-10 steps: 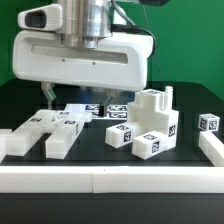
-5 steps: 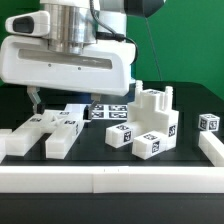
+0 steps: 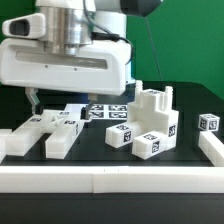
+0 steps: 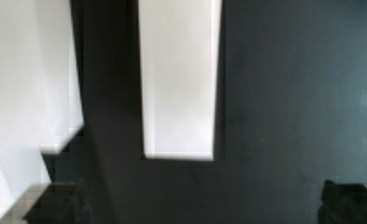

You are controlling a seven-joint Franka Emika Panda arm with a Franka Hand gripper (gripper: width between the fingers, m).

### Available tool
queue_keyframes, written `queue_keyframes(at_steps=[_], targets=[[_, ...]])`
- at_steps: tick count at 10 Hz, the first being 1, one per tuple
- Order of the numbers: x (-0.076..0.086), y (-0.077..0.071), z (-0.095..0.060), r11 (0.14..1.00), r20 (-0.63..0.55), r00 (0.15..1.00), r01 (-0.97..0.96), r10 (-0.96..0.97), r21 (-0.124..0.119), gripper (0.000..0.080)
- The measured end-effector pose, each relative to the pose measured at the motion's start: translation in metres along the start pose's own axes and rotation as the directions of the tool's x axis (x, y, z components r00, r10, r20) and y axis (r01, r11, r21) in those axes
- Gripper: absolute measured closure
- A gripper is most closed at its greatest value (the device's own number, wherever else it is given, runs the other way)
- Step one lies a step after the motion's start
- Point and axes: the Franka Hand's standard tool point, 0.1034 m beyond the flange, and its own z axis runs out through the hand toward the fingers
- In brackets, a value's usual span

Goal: Assemble chair

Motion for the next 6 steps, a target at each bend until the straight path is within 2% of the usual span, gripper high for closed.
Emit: queue_keyframes(at_steps=[3,6], targets=[[-0.0071,0.0016,0.0044,1.000,0.026,1.000,-0.019,0.018,0.018,0.0151],[-0.0069,0.0018,0.0045,1.000,0.025,1.000,-0.018,0.018,0.017,0.0151]])
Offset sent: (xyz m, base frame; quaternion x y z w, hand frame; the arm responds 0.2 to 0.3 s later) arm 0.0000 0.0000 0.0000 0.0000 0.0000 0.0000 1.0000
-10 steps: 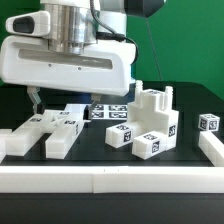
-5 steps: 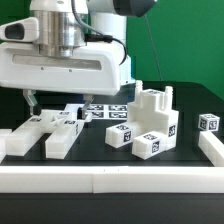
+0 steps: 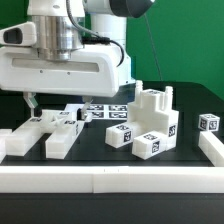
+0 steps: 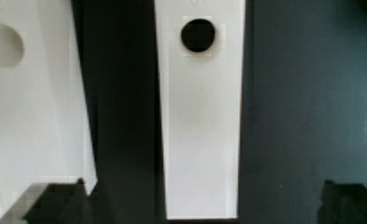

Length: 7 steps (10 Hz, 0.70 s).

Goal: Assemble chair

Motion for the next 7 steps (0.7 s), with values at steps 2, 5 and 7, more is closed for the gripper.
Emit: queue_keyframes(at_steps=[2,5,7], targets=[[-0.0026,0.0016,0.0006,0.999,0.016,0.999,0.046,-0.046,0.009,0.0151],[-0.0088,0.0033,0.0047,0.992,0.042,0.991,0.125,-0.127,0.033,0.0151],[-0.0089,0.0036,0.0049,0.992,0.043,0.991,0.123,-0.124,0.032,0.0151]])
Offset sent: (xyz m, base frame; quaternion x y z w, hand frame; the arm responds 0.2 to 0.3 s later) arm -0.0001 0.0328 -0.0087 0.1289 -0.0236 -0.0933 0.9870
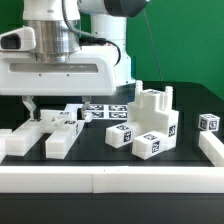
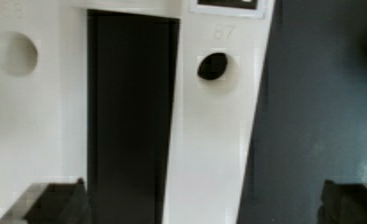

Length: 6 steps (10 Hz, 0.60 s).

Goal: Assemble chair

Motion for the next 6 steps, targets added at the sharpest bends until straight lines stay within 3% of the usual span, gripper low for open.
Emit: queue_keyframes(at_steps=[3,6], targets=[[-0.001,0.000,0.002,1.000,0.002,1.000,-0.001,0.001,-0.002,0.0151],[-0.003,-0.009,0.015,1.000,0.023,1.000,-0.014,0.014,-0.003,0.0151]])
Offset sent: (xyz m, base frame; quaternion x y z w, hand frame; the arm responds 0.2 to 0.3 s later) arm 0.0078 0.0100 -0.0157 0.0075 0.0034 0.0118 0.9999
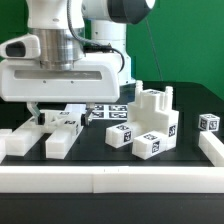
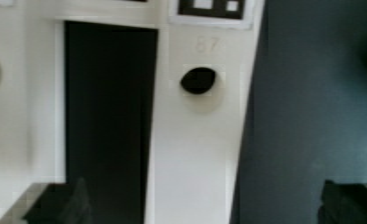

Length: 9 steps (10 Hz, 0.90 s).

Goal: Assemble chair

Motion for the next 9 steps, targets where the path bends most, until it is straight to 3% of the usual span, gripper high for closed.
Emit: queue_keyframes(at_steps=[5,9], targets=[[-0.004,0.005,0.022,1.000,0.012,1.000,0.005,-0.005,-0.027,0.0151],[0.004,0.007,0.032,0.999,0.016,1.000,0.011,-0.010,-0.041,0.0151]])
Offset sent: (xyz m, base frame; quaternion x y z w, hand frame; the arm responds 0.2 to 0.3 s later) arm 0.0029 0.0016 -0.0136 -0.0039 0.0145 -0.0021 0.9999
